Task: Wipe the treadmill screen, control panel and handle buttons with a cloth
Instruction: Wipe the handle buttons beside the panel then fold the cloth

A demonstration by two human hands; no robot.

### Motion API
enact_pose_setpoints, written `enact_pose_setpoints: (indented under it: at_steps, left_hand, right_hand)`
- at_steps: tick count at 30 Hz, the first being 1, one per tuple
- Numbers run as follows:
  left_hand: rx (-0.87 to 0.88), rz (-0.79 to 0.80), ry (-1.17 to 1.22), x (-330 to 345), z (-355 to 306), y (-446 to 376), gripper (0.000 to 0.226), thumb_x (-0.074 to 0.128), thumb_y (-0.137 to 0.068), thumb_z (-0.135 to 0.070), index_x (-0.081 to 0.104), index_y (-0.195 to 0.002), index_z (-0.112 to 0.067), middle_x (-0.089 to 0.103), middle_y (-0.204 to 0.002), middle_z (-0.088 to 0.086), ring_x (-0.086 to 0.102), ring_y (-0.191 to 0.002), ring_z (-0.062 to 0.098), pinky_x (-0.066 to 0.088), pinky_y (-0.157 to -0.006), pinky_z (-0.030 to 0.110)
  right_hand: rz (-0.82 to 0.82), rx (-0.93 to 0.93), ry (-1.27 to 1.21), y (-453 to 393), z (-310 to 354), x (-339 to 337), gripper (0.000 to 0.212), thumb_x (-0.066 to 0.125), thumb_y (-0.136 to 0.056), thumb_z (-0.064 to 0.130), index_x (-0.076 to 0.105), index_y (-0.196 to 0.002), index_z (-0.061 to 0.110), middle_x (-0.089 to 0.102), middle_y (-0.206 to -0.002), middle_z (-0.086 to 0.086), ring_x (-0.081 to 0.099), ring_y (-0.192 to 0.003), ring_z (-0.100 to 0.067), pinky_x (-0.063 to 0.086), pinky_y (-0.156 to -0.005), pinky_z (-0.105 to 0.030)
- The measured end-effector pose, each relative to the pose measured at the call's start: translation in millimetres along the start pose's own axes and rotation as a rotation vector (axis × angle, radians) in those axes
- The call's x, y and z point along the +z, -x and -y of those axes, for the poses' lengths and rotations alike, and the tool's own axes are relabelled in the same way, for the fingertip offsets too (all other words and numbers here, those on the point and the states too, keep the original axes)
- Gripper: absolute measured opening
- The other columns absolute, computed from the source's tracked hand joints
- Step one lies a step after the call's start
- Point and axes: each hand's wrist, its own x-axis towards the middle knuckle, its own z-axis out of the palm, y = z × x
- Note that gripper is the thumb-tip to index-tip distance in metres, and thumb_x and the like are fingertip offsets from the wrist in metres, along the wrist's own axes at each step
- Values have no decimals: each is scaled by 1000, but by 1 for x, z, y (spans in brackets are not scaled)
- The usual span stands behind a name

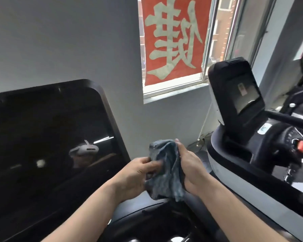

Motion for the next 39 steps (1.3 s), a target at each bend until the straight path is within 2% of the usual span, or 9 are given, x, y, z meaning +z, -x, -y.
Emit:
enact_pose_setpoints:
  at_steps: [6, 12, 16, 22, 24, 28, 32, 35, 39]
  left_hand:
    - [93, 25, -121, 33, 9, -36, 27, 73, -95, -16, 75, -116, 0, 73, -119, 27, 69, -115, 45, 52, -106, 57]
    - [94, 68, -99, 68, 26, -54, 24, 78, -88, -7, 75, -112, -12, 75, -104, 22, 73, -88, 30, 58, -80, 41]
    - [125, 49, -82, 81, 29, -57, 37, 69, -98, -3, 67, -128, -25, 75, -92, 19, 71, -79, 25, 58, -69, 36]
    - [214, -23, -273, 80, 25, -56, 31, 57, -104, -4, 83, -99, -20, 76, -95, 12, 69, -76, 18, 59, -66, 30]
    - [230, 82, -441, 74, 26, -57, 23, 72, -93, -13, 80, -110, -26, 78, -101, 7, 72, -82, 14, 58, -73, 26]
    - [297, 209, -1151, 74, 36, -68, 48, 76, -78, -19, 71, -123, -35, 73, -105, -8, 67, -87, 1, 45, -77, 7]
    - [460, 174, -1500, 86, 48, -85, 15, 79, -85, -25, 74, -98, -27, 56, -94, -5, 57, -86, 17, 38, -72, 21]
    - [454, 221, -1431, 96, 54, -99, 22, 87, -79, -30, 64, -77, -27, 49, -97, -7, 53, -78, 7, 40, -71, 18]
    - [226, 409, -971, 128, 59, -99, 17, 84, -73, -26, 70, -77, -19, 69, -85, -5, 59, -64, 9, 47, -63, 24]
  right_hand:
    - [22, -99, 93, 30, 0, -48, 35, 67, -102, 23, 67, -125, -3, 73, -120, -28, 72, -111, -43, 57, -101, -53]
    - [-400, -162, 190, 51, -2, -89, 25, 51, -109, 10, 72, -113, -2, 78, -104, -24, 75, -104, -41, 62, -91, -46]
    - [-490, -140, 32, 71, 4, -105, 35, 50, -111, 22, 72, -112, -5, 78, -102, -24, 78, -89, -33, 65, -72, -44]
    - [-604, -205, -33, 78, 8, -136, 18, 61, -104, 12, 67, -101, -5, 71, -91, -25, 72, -71, -29, 57, -73, -42]
    - [-608, -219, 1, 82, 9, -143, 29, 74, -95, 11, 63, -117, -5, 71, -96, -23, 71, -75, -29, 56, -73, -42]
    - [-394, -217, 185, 110, 19, -159, 60, 90, -78, 5, 66, -130, 23, 75, -107, -20, 74, -94, -32, 61, -88, -46]
    - [-430, -95, 898, 138, 15, -182, 30, 89, -80, 15, 79, -103, 30, 78, -89, 4, 72, -77, -5, 54, -74, -22]
    - [-584, -71, 1176, 155, 8, -205, 13, 76, -91, 22, 76, -82, 32, 65, -81, 5, 59, -69, -6, 43, -62, -19]
    - [-678, -106, 1102, 186, 5, -233, 21, 78, -91, 32, 73, -75, 19, 62, -96, 1, 58, -87, -6, 38, -70, -16]
